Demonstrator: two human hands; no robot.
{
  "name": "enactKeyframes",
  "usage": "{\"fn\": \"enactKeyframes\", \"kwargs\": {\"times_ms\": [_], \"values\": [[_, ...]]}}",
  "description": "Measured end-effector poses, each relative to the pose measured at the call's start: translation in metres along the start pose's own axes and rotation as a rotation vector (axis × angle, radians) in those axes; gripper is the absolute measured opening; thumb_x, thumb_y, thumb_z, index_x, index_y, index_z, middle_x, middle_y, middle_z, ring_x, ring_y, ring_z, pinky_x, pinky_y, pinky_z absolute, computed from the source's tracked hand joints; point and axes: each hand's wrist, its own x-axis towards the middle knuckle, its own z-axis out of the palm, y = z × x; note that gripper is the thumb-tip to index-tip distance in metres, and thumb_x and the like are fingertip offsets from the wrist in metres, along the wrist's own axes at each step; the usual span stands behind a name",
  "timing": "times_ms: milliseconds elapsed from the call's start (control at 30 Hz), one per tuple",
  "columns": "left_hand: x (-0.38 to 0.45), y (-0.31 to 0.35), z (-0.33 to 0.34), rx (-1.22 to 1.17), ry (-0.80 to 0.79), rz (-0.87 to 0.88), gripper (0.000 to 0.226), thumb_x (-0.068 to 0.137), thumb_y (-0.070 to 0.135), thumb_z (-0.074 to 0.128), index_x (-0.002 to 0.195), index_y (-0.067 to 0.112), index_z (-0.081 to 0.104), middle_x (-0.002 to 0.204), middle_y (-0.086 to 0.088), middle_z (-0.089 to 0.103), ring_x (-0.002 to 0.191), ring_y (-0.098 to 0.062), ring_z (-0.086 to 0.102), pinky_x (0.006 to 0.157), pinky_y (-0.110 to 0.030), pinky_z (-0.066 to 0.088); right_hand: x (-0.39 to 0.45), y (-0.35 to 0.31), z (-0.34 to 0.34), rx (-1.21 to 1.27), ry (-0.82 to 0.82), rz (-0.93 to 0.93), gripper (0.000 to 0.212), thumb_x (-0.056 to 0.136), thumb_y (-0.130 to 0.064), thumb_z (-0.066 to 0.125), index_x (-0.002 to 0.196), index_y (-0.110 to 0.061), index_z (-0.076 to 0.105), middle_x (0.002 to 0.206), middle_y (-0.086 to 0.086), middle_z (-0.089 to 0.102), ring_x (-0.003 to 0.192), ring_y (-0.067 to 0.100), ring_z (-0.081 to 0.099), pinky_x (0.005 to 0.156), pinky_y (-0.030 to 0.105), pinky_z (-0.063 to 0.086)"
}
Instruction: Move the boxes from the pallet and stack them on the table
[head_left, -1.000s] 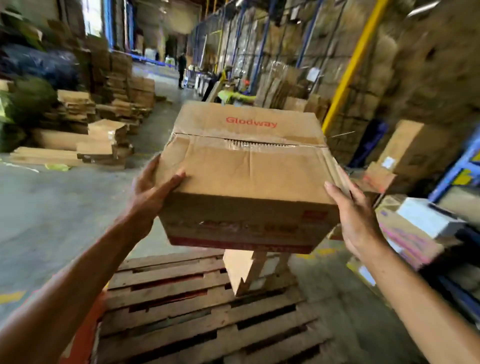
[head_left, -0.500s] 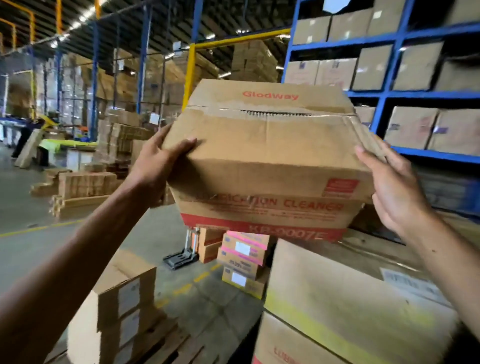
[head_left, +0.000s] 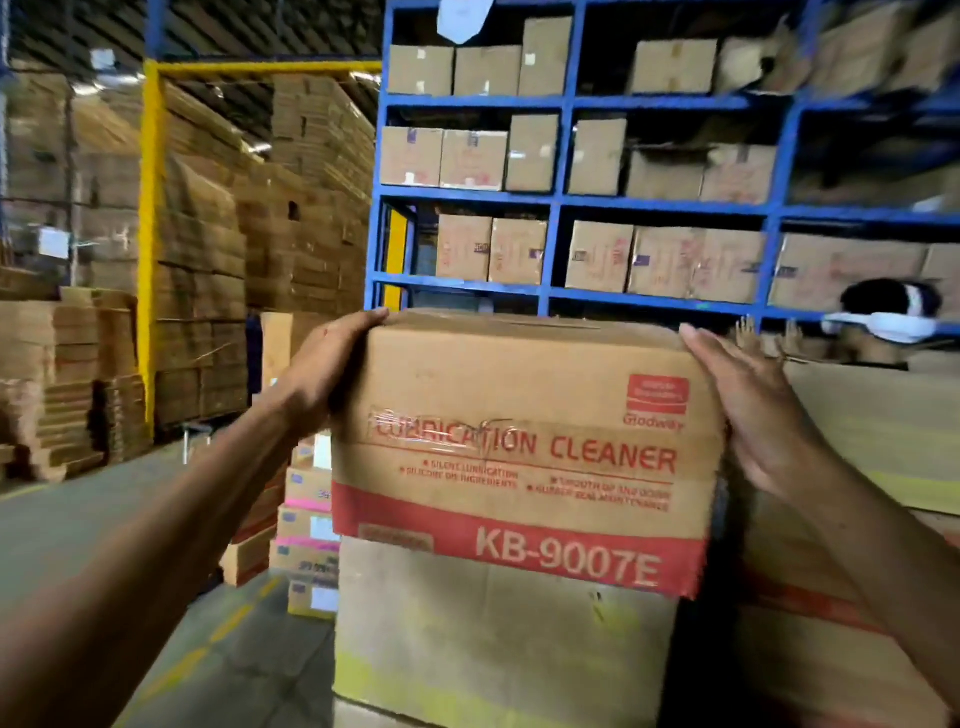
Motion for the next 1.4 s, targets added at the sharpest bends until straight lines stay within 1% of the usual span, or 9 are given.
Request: {"fn": "enactKeyframes", "kwargs": {"times_ms": [233, 533, 667, 733, 800, 1033, 1133, 1300, 1400], "values": [[0.026, -0.01, 0.02, 0.046, 0.009, 0.013, 0.05, 0.082, 0.057, 0.049, 0.112, 0.019, 0.063, 0.101, -0.008, 0.068, 0.099, -0.024, 0.062, 0.087, -0.036, 0.048, 0.008, 0.02, 0.012, 0.021, 0.118, 0.048, 0.029, 0.09, -0.045, 0.054, 0.085, -0.018, 0.063, 0.063, 0.0, 0.067, 0.062, 0.016, 0.069, 0.061, 0.028, 0.052], [0.04, -0.024, 0.02, 0.019, 0.054, 0.039, 0.025, 0.088, 0.049, 0.051, 0.091, 0.028, 0.064, 0.088, -0.002, 0.067, 0.087, -0.018, 0.061, 0.083, -0.032, 0.045, 0.023, 0.042, 0.02, -0.082, 0.204, 0.045, 0.037, 0.083, -0.06, 0.052, 0.073, -0.025, 0.06, 0.059, -0.002, 0.065, 0.063, 0.018, 0.069, 0.07, 0.037, 0.055], [0.034, -0.024, 0.016, 0.058, 0.054, 0.041, 0.059, 0.073, 0.069, 0.052, 0.111, 0.025, 0.064, 0.11, -0.002, 0.067, 0.106, -0.019, 0.059, 0.098, -0.038, 0.042, 0.024, 0.039, 0.023, -0.331, 0.366, -0.089, 0.043, 0.087, -0.052, 0.055, 0.114, -0.02, 0.064, 0.09, -0.003, 0.07, 0.087, 0.013, 0.066, 0.077, 0.021, 0.05], [0.028, -0.027, 0.015, 0.072, 0.033, 0.055, 0.062, 0.079, 0.07, 0.047, 0.121, 0.026, 0.061, 0.116, 0.004, 0.063, 0.107, -0.014, 0.056, 0.092, -0.032, 0.039, 0.022, 0.029, 0.027, -0.593, 0.48, -0.312, 0.036, 0.091, -0.031, 0.056, 0.121, -0.011, 0.06, 0.121, 0.005, 0.061, 0.114, 0.017, 0.054, 0.086, 0.01, 0.036], [0.019, -0.031, 0.013, 0.103, 0.044, 0.101, 0.055, 0.09, 0.06, 0.042, 0.13, 0.024, 0.055, 0.116, 0.005, 0.058, 0.1, -0.007, 0.053, 0.076, -0.022, 0.036, 0.015, 0.023, 0.041, -0.71, 0.465, -0.52, 0.03, 0.088, -0.018, 0.057, 0.115, -0.008, 0.064, 0.128, 0.008, 0.058, 0.124, 0.022, 0.046, 0.102, 0.022, 0.029], [-0.064, -0.073, -0.036, 0.344, 0.124, 0.054, 0.067, 0.087, 0.054, 0.053, 0.146, 0.025, 0.037, 0.143, 0.01, 0.041, 0.127, -0.008, 0.043, 0.097, -0.024, 0.041, -0.03, 0.045, 0.162, -0.537, -0.068, -0.896, 0.018, 0.082, -0.009, 0.06, 0.096, -0.008, 0.071, 0.108, 0.006, 0.068, 0.108, 0.022, 0.056, 0.101, 0.034, 0.037], [-0.118, -0.094, -0.091, 0.537, 0.149, -0.049, 0.05, 0.094, 0.033, 0.053, 0.142, 0.022, 0.042, 0.126, 0.01, 0.047, 0.106, -0.001, 0.051, 0.074, -0.005, 0.041, -0.063, 0.07, 0.232, -0.446, -0.387, -0.813, 0.023, 0.082, -0.016, 0.057, 0.1, -0.01, 0.069, 0.104, 0.004, 0.067, 0.103, 0.018, 0.054, 0.094, 0.028, 0.038], [-0.23, -0.133, -0.225, 0.915, 0.254, -0.328, 0.12, 0.051, 0.099, 0.03, 0.14, 0.02, 0.046, 0.142, -0.001, 0.05, 0.128, -0.007, 0.044, 0.1, -0.017, 0.031, -0.134, 0.112, 0.356, -0.515, -0.968, -0.535, 0.046, 0.088, -0.032, 0.056, 0.131, -0.016, 0.054, 0.131, 0.004, 0.057, 0.125, 0.023, 0.046, 0.104, 0.03, 0.03], [-0.304, -0.157, -0.285, 0.913, 0.386, -0.583, 0.088, 0.075, 0.077, 0.044, 0.141, 0.019, 0.044, 0.141, -0.006, 0.052, 0.129, -0.021, 0.049, 0.102, -0.029, 0.036, -0.179, 0.137, 0.422, -0.542, -1.306, -0.278, 0.059, 0.093, -0.037, 0.055, 0.146, -0.022, 0.034, 0.15, 0.002, 0.038, 0.137, 0.021, 0.035, 0.108, 0.03, 0.03]]}}
